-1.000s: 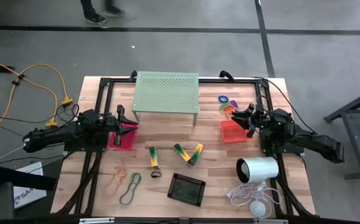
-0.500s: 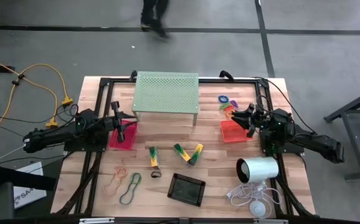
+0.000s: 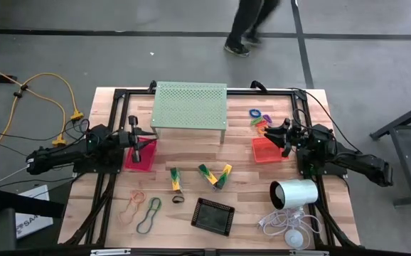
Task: Pick & Place Office Desk Supplies
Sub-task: Put the black rubber band into the red bin
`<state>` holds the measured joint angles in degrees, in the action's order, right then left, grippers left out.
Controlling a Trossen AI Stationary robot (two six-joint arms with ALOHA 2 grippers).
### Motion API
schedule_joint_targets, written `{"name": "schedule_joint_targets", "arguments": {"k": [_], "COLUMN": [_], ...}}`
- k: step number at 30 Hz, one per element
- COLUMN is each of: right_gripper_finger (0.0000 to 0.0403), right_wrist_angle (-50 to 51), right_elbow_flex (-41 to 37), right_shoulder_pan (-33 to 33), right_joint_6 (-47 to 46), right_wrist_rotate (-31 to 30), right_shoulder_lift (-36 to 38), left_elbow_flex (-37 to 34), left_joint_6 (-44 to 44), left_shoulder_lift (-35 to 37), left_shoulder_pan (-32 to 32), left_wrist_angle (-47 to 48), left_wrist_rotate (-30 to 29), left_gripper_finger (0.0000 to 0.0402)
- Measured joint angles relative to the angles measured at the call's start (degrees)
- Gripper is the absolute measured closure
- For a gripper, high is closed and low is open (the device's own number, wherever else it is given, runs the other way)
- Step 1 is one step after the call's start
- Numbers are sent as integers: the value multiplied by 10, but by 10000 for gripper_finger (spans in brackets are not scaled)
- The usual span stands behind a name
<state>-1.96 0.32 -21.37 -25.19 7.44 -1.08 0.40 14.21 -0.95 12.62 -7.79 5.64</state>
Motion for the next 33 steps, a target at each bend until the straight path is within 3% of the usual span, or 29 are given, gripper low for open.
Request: {"name": "schedule_joint_targets", "arguments": {"k": [5, 12, 23, 33], "right_gripper_finger": [272, 272, 272, 272], "right_wrist_angle": [0, 0, 0, 0], "right_elbow_flex": [0, 0, 0, 0], "right_shoulder_pan": [0, 0, 0, 0], "right_joint_6": [0, 0, 0, 0], "right_wrist_rotate": [0, 0, 0, 0], "right_shoulder_lift": [0, 0, 0, 0], "left_elbow_flex": [0, 16, 92, 251], "left_joint_6": [-79, -96, -132, -158], "left_shoulder_lift": [0, -6, -106, -234], "left_shoulder_pan": [-1, -21, -84, -162], "left_wrist_angle": [-10, -29, -19, 166], "left_wrist_rotate": [3, -14, -60, -75], "left_gripper_finger": [322, 322, 322, 322]}}
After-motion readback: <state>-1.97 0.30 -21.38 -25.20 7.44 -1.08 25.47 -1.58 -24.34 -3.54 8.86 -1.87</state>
